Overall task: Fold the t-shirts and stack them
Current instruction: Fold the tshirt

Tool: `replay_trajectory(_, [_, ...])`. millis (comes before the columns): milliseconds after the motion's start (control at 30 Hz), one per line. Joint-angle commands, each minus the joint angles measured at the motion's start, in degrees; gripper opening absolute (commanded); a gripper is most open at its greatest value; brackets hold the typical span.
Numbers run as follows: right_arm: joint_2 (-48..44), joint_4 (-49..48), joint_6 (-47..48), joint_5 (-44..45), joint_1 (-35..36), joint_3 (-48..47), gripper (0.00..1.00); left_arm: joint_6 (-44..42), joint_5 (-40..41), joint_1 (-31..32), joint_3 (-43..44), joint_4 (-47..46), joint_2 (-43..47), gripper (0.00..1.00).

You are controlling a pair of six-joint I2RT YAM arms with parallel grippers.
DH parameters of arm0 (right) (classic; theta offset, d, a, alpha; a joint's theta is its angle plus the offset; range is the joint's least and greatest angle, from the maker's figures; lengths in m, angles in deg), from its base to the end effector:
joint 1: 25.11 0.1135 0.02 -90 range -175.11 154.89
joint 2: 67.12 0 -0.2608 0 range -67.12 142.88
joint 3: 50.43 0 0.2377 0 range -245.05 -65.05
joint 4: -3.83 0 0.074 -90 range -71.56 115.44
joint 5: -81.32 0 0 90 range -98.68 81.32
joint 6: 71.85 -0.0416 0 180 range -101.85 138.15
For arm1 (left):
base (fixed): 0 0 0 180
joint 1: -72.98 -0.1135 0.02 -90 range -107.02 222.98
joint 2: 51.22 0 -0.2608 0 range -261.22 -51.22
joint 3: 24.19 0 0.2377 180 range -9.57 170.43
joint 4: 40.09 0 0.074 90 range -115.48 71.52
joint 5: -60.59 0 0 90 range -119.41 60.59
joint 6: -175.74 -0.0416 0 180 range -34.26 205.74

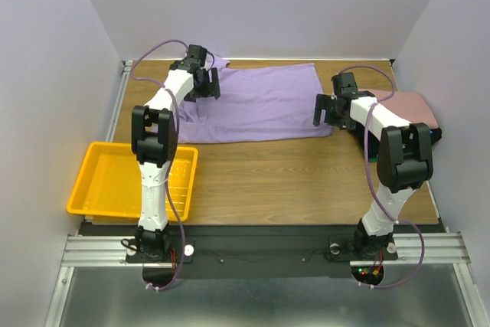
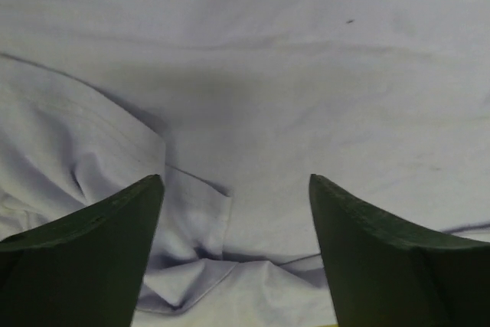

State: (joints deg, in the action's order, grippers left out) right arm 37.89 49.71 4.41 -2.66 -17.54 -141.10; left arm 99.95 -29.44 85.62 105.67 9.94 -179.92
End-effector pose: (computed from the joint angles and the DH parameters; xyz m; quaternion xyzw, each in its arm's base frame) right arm 0.3724 0.0451 0.2064 0.0654 0.9630 -0.0024 0.2616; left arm 0.4847 -0.1087 0.2348 -0.0127 0.9362 -0.0818 0.3416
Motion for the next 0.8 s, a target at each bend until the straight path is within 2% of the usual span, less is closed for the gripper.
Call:
replay_trajectory(0, [-2.5,-1.6,-0.7,1.1,0.2,0.6,1.0,2.7,1.2,-0.3,-1.6,1.8,0.1,0.82])
replay_trajectory(33, [-2.4,-1.6,-0.7,1.0,0.2,0.9,1.0,3.2,1.4,-0.3,-2.3,1.5,-0.4,0.73])
replay_trajectory(133, [-2.4,-1.5,-0.8,1.0,0.2,1.2,1.0,4.0,3.1,-0.3,-2.4,2.4,-1.4,0.56])
replay_trajectory(233, [-2.4,-1.6,-0.8,0.9,0.2,1.3,1.0,4.5,4.4,-0.3,-2.2,3.9,-2.3,0.5])
replay_trajectory(667, [-1.2,-1.6,-0.8,0.8,0.2,1.5,1.0,3.3,5.5,0.6,-4.3,5.6,-2.9,0.49])
replay_trajectory(767, [-1.0,-1.6,-0.9,0.7,0.2,1.4,1.0,3.2,6.6,0.6,-4.2,6.4,-3.0,0.45])
